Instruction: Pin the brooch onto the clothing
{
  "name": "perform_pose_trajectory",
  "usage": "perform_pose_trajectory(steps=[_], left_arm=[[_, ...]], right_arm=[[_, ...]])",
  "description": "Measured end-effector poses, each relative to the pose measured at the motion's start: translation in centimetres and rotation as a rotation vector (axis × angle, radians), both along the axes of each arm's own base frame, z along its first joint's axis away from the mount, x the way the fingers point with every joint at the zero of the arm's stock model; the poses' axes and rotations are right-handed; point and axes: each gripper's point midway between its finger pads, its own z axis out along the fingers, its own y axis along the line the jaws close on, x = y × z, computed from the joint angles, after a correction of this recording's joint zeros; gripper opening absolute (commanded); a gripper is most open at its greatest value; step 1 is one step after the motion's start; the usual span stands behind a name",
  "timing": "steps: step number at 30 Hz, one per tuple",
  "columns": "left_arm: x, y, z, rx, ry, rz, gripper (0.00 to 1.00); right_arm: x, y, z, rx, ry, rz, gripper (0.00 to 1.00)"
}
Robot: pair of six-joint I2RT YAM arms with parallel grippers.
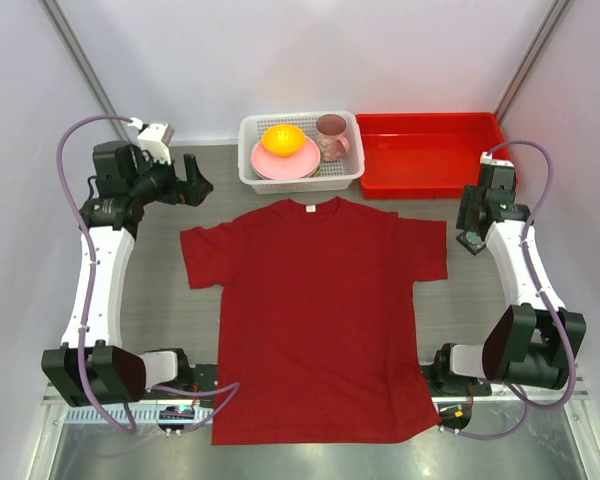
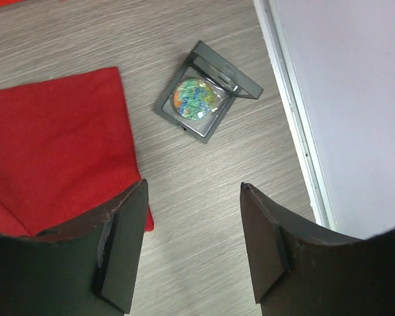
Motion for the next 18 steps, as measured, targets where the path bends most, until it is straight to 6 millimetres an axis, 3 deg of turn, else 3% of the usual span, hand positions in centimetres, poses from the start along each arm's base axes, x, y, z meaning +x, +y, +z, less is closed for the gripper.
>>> perform_pose_trajectory(steps=[7,12,14,18], left_arm=[[1.0,-3.5,-1.3,-0.090,0.068,-0.107,1.00],[0.0,-7.0,-1.4,-0.050,0.047,-0.232,1.00],[-0.2,-7.7,-1.3,-0.042,0.039,-0.260,1.00],[-0.5,-7.8,-1.6,-0.036,0.035,-0.279,1.00]], right_arm=[[0.4,-1.7,-4.2,-0.026,0.004,-0.138,0.54],[-0.8,-0.7,-7.6,0.074,0.032,-0.086,0.51],[-1.4,-0.8,-7.8,0.145,-0.001,-0.085,0.59],[-2.6,-1.8,-5.1,0.290,-0.190,-0.135,0.53]])
